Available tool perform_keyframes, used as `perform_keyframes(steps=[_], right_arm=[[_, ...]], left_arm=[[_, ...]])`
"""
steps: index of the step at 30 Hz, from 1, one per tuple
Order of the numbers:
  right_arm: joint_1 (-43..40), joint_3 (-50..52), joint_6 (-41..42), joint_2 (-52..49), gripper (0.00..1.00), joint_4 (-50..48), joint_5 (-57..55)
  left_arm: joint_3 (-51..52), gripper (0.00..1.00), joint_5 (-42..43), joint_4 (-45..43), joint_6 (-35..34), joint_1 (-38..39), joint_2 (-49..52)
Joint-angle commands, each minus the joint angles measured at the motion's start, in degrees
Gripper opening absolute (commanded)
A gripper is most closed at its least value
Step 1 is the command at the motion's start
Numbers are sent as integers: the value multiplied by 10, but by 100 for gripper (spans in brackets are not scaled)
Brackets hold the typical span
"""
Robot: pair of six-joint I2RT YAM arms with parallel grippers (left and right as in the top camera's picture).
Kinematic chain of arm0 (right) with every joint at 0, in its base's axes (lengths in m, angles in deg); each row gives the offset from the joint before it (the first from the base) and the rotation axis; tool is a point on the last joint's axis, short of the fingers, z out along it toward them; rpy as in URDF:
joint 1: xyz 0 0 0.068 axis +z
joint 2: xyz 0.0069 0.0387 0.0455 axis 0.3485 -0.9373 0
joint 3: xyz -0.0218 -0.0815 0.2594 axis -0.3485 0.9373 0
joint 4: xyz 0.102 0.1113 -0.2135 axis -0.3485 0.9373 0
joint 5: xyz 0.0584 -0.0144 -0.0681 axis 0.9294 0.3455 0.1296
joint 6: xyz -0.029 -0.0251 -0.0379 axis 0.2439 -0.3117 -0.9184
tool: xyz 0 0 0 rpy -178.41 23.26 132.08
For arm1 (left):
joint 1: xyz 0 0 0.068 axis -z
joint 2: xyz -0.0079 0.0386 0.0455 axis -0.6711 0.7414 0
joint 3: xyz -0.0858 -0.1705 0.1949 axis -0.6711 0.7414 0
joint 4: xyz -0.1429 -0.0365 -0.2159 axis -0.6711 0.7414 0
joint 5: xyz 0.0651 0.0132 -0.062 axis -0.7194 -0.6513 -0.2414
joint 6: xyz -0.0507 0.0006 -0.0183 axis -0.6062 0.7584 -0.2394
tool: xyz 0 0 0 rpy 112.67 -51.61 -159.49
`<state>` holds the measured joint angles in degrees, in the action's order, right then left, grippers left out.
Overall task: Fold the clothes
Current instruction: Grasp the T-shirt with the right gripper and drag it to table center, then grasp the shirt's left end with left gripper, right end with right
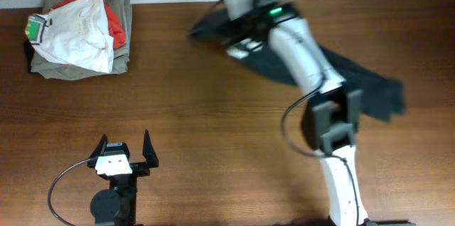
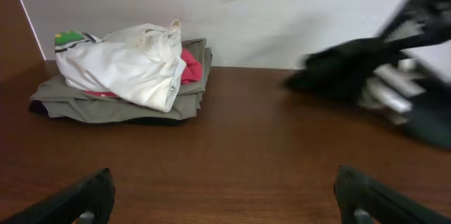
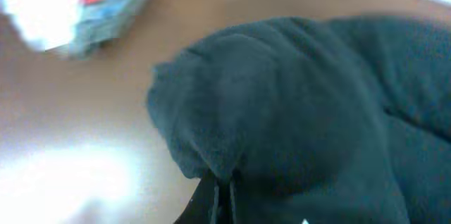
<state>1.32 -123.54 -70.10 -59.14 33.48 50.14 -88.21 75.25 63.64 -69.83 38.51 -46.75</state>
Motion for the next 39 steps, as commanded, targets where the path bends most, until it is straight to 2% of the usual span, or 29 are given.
perform_keyframes(steps=[1,3,4,6,9,11,13,14,16,19,21,22,24,25,26,28,31,32,34,35,36,38,39], right_arm=[[95,-3,56,12,4,17,33],[146,-3,57,12,6,31,-3],[155,-3,68,12,50,38,-5],[150,-3,77,19,99,49,-3],[104,-3,77,63,99,76,-9],[22,-3,79,103,99,108,-114],[-46,-3,96,110,99,124,-104],[-87,-3,129,108,99,141,-65],[-142,-3,142,107,98,202,-27],[-183,-2,142,107,99,249,-29],[-200,-2,142,107,99,263,-31],[-203,-2,142,107,99,263,-31],[-203,-2,142,107,99,263,-31],[-202,-2,142,107,99,260,-31],[-202,-2,142,107,99,256,-31],[-202,-2,142,107,99,256,-31],[-202,-2,142,107,99,256,-31],[-202,-2,142,107,99,256,-31],[-202,-2,141,107,99,256,-31],[-203,-2,141,107,99,257,-31],[-203,-2,137,107,99,257,-32],[-203,-2,137,107,99,259,-47],[-203,-2,137,107,99,259,-47]], left_arm=[[4,99,0,0,-7,3,-2],[4,99,0,0,-7,3,-2],[4,99,0,0,-7,3,-2],[4,99,0,0,-7,3,-2],[4,99,0,0,-7,3,-2],[4,99,0,0,-7,3,-2],[4,99,0,0,-7,3,-2],[4,99,0,0,-7,3,-2],[4,99,0,0,-7,3,-2],[4,99,-10,-22,-1,2,-2],[4,99,-11,-7,-1,2,-2],[4,99,23,-38,-4,2,-2],[3,99,205,-108,-5,2,-2],[2,99,259,-144,-8,2,1],[-16,99,264,-143,-17,2,9],[-86,99,264,-123,-16,2,71],[-273,99,264,9,34,2,285],[-364,99,265,59,36,2,398],[-443,99,280,123,36,2,517],[-471,99,251,163,29,2,560],[-522,99,173,251,7,0,633],[-578,99,137,333,8,-11,721],[-598,99,137,333,8,-26,791]])
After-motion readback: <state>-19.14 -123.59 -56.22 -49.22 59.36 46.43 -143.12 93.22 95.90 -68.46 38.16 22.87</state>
